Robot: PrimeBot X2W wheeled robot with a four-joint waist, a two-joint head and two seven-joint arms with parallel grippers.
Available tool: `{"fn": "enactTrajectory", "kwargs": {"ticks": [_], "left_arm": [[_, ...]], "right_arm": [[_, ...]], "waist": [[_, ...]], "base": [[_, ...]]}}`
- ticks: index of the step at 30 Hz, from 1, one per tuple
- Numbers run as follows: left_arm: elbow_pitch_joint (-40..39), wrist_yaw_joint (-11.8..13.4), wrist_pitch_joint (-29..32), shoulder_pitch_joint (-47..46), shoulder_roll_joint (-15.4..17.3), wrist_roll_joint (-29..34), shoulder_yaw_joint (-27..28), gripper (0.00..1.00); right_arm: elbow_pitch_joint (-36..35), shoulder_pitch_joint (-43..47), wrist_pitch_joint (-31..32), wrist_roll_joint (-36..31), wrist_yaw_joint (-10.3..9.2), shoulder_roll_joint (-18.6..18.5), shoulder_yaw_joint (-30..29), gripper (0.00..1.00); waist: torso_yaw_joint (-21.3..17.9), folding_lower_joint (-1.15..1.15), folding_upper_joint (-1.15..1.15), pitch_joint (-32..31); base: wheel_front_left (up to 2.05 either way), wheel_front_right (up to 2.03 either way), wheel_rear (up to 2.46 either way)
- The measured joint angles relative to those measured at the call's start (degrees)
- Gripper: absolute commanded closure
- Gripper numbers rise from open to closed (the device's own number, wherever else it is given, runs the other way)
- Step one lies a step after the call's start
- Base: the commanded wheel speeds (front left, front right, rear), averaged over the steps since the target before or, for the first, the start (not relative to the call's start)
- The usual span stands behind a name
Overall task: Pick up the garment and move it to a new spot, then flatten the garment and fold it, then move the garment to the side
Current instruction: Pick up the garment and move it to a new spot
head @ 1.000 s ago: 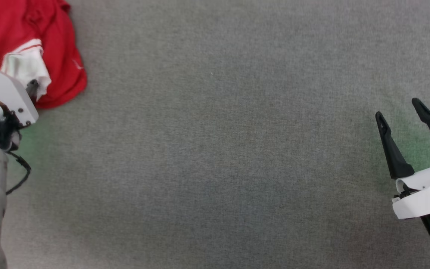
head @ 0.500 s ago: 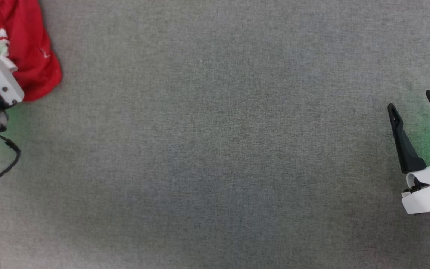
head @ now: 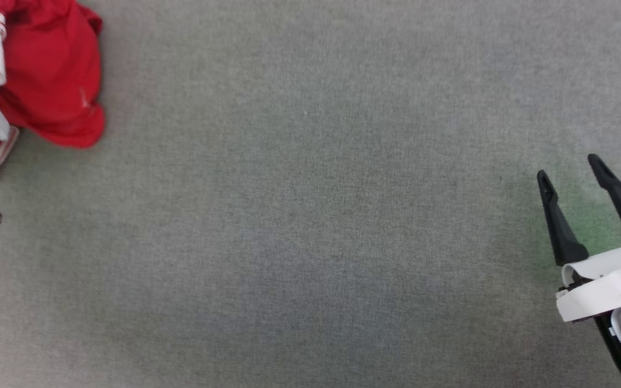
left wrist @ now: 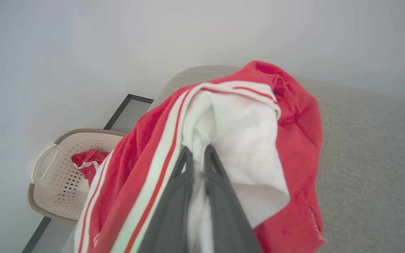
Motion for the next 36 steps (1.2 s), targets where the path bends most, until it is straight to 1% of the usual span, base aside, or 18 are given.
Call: {"fn": "enactTrajectory", "kwargs": {"ticks": [4, 10, 17, 19, 22, 27, 31, 34, 36], "left_arm": [[-0.88, -0.48, -3.20, -0.92, 1.42, 0.44, -0.46, 1.00], [-2.23, -1.30, -5.92, -1.86, 3.20, 1.24, -1.88, 1.00], [-4.87, -1.99, -6.27, -2.61, 4.54, 1.44, -4.05, 1.00], [-6.10, -2.02, -5.64, -2.57, 4.60, 1.08, -4.95, 1.00], [-10.07, -2.20, -3.59, -1.82, 4.44, -0.67, -7.42, 1.00], [-18.73, -2.24, 0.79, 1.21, 3.97, -4.77, -11.11, 1.00], [-25.63, -2.24, 4.47, 4.41, 3.37, -6.54, -12.28, 1.00], [-32.10, -1.42, 7.34, 6.91, 2.38, -7.53, -12.90, 1.00], [-37.13, -0.37, 9.45, 8.77, 2.02, -7.80, -13.44, 1.00]], "right_arm": [[1.80, 0.03, -1.02, -0.02, 0.00, 1.10, 0.56, 0.00], [4.19, 0.71, -2.46, -0.23, 0.00, 2.68, 0.78, 0.00], [6.36, 1.18, -3.81, -0.36, 0.00, 4.44, 0.83, 0.00], [6.84, 1.21, -4.15, -0.62, 0.00, 4.82, 0.56, 0.00], [7.58, 1.48, -4.53, -0.76, 0.00, 5.28, -0.11, 0.00], [8.61, 2.11, -5.31, -0.98, 0.00, 5.46, -2.49, 0.00], [9.36, 2.42, -5.76, -1.45, 0.00, 5.65, -4.38, 0.00], [9.92, 2.44, -6.12, -2.02, 0.00, 6.02, -6.02, 0.00], [10.43, 2.46, -6.34, -2.56, 0.00, 6.20, -7.17, 0.00]], "waist": [[0.12, 0.00, 0.00, -2.60], [0.06, 0.00, 0.00, -6.80], [-0.42, 0.00, 0.00, -11.50], [-0.69, 0.00, 0.00, -12.70], [-1.29, 0.00, 0.00, -14.31], [-2.77, 0.00, 0.00, -16.38], [-4.40, 0.00, 0.00, -17.43], [-5.80, 0.00, 0.00, -17.98], [-6.80, 0.00, 0.00, -18.24]], "base": [[0.00, 0.00, 0.00], [0.00, 0.00, 0.00], [0.00, 0.00, 0.00], [0.00, 0.00, 0.00], [0.00, 0.00, 0.00], [0.00, 0.00, 0.00], [0.00, 0.00, 0.00], [0.00, 0.00, 0.00], [0.00, 0.00, 0.00]]}}
